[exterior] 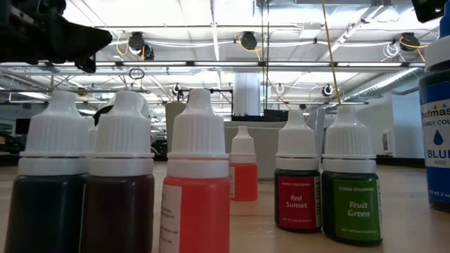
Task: Pick & Place food coloring
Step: Put the large green food coloring bottle into the bin
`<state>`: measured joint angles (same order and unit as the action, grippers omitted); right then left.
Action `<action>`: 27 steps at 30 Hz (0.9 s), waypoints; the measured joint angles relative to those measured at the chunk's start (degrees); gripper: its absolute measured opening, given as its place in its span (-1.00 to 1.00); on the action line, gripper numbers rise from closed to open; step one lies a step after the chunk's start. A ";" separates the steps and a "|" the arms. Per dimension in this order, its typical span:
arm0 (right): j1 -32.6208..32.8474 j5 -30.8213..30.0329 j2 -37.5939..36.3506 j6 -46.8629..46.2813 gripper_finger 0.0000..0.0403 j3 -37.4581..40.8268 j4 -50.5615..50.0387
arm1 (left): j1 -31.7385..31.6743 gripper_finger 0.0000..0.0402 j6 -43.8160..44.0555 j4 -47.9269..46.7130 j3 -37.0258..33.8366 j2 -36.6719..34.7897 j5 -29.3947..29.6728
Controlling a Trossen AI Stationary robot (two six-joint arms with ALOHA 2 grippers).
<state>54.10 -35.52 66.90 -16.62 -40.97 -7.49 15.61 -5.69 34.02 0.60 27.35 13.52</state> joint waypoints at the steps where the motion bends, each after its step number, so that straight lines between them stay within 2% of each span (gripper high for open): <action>1: 0.02 1.24 1.15 -0.30 0.08 0.00 -0.04 | -0.01 -0.81 0.02 0.00 0.00 0.00 0.07; 5: 0.02 2.47 5.98 -3.48 0.17 0.00 1.90 | -0.01 -0.81 0.02 0.00 0.00 0.00 0.09; 10: 0.02 2.68 11.07 -2.11 0.19 0.02 9.29 | -0.01 -0.81 0.02 0.00 0.00 0.00 0.09; 27: -2.49 2.76 18.06 -1.32 0.16 0.04 15.26 | -0.01 -0.81 0.24 0.00 0.02 0.00 0.09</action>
<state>51.61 -32.75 84.96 -17.95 -40.93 7.76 15.59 -5.45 34.02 0.62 27.35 13.61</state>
